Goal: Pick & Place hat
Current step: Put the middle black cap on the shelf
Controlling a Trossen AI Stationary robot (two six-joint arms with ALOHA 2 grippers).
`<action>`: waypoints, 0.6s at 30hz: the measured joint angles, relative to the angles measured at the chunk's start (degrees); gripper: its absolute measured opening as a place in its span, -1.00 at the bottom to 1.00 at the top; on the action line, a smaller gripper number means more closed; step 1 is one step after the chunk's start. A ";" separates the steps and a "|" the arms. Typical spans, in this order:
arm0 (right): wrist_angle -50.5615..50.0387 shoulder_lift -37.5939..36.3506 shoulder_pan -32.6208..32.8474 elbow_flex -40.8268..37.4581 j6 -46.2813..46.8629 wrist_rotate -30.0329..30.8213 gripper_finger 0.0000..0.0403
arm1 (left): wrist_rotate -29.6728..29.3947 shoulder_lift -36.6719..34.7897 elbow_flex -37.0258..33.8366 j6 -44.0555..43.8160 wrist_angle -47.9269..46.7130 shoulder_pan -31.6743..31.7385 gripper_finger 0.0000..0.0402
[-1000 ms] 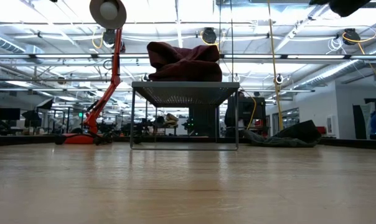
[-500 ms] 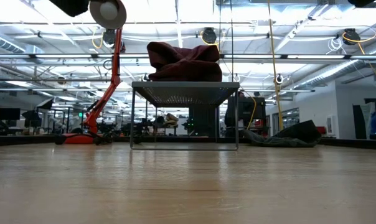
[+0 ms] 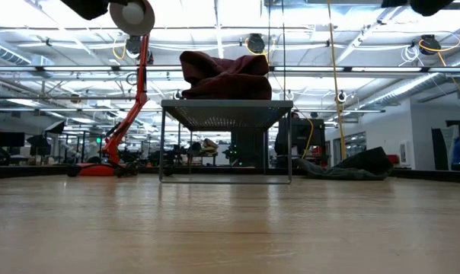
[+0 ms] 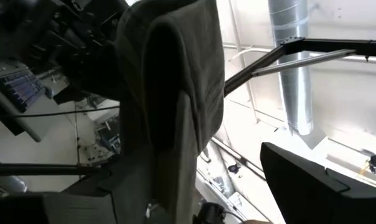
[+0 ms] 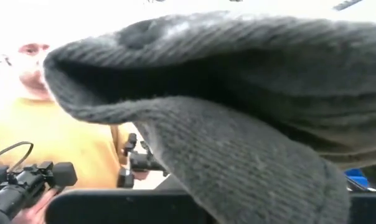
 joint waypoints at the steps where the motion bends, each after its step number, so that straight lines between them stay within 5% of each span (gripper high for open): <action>1: 0.04 0.71 0.00 0.02 -0.24 0.02 -0.99 | -0.04 0.00 0.00 -0.02 -0.08 -0.14 0.42; 10: 4.34 4.73 -0.12 0.00 0.40 -0.02 -0.98 | 1.43 0.00 0.00 0.90 -0.56 -1.26 0.29; 18: 6.48 4.69 -2.17 0.00 3.11 0.00 -0.98 | 3.19 0.00 0.00 -0.90 -0.54 -1.33 -0.17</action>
